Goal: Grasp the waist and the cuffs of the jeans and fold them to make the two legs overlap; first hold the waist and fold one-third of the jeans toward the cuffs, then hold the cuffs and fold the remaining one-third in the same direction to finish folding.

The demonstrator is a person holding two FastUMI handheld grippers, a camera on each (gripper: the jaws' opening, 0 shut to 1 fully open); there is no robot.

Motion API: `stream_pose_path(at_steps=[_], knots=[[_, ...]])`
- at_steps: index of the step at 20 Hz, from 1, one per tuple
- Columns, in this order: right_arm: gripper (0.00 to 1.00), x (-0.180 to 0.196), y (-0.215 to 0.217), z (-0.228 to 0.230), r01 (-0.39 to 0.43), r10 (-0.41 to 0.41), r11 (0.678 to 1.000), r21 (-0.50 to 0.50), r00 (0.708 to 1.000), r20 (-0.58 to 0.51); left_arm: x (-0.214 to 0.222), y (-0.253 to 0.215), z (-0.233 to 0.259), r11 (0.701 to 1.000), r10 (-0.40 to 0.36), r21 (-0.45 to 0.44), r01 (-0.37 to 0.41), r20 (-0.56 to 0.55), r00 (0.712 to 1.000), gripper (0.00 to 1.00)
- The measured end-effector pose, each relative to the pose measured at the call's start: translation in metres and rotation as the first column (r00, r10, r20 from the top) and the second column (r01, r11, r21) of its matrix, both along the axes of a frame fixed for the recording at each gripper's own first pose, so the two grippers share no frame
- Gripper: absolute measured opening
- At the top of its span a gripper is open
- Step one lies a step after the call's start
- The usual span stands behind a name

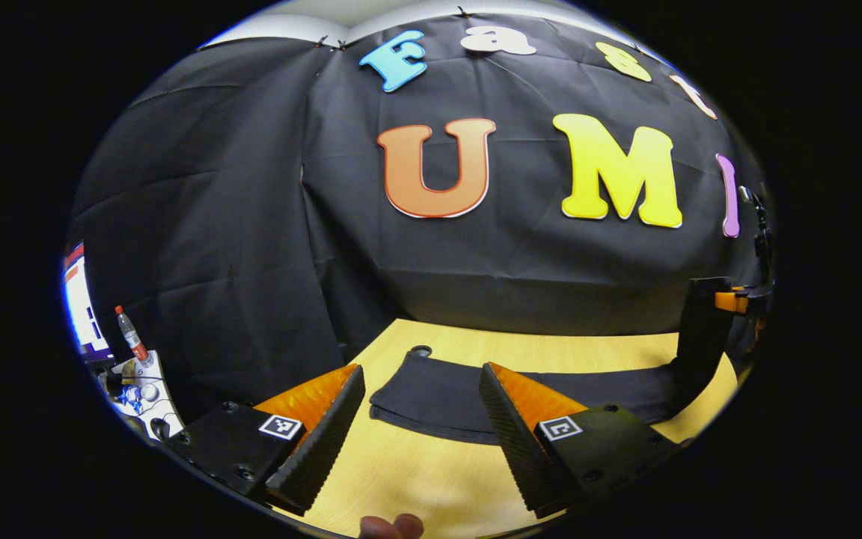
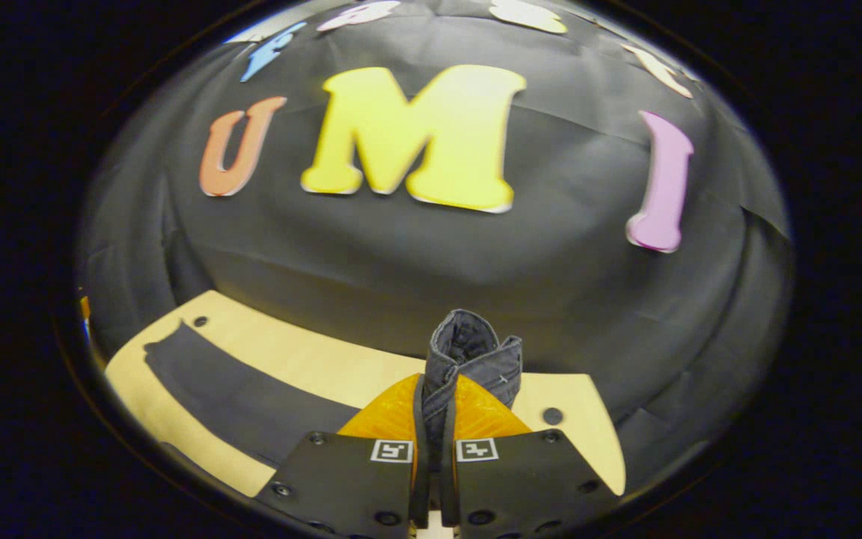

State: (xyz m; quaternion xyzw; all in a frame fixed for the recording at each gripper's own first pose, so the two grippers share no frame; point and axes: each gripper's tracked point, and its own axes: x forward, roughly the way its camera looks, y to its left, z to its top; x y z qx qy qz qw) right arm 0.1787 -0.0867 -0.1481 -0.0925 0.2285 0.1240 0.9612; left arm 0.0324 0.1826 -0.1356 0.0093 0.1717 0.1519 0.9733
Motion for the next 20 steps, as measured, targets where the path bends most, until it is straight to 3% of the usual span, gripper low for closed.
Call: stream_pose_path(at_steps=[3, 6, 7, 8, 13, 15, 16, 20], knots=[[0.07, -0.015, 0.006, 0.006, -0.096, 0.098, 0.995, 0.030, 0.993, -0.068, -0.008, 0.025, -0.005, 0.999, 0.031, -0.034, -0.031, 0.017, 0.999, 0.99], [0.03, -0.026, -0.006, -0.009, -0.175, 0.172, 0.984, -0.009, 0.973, -0.153, -0.023, 0.056, -0.018, 0.992, 0.095, -0.088, -0.095, 0.004, 0.995, 0.99], [0.07, -0.025, -0.012, -0.010, -0.193, 0.186, 0.981, -0.022, 0.966, -0.179, -0.027, 0.064, -0.020, 0.987, 0.116, -0.108, -0.116, -0.001, 0.993, 0.99], [0.03, -0.023, -0.012, -0.007, -0.204, 0.194, 0.978, -0.032, 0.959, -0.206, -0.033, 0.072, -0.024, 0.983, 0.134, -0.122, -0.134, -0.007, 0.991, 0.99], [0.07, -0.022, -0.037, -0.015, -0.238, 0.202, 0.968, -0.086, 0.932, -0.301, -0.053, 0.107, -0.038, 0.969, 0.214, -0.117, -0.215, -0.025, 0.977, 0.99], [0.08, -0.037, -0.030, -0.033, -0.253, 0.215, 0.964, -0.080, 0.922, -0.321, -0.058, 0.112, -0.044, 0.966, 0.226, -0.123, -0.228, -0.032, 0.974, 0.99], [0.10, -0.039, -0.028, -0.037, -0.256, 0.222, 0.965, -0.060, 0.916, -0.335, -0.058, 0.113, -0.045, 0.964, 0.227, -0.135, -0.230, -0.034, 0.973, 1.00], [0.34, -0.056, -0.009, -0.033, -0.264, 0.269, 0.962, 0.068, 0.880, -0.391, -0.051, 0.108, -0.048, 0.960, 0.216, -0.173, -0.220, -0.037, 0.976, 0.99]])
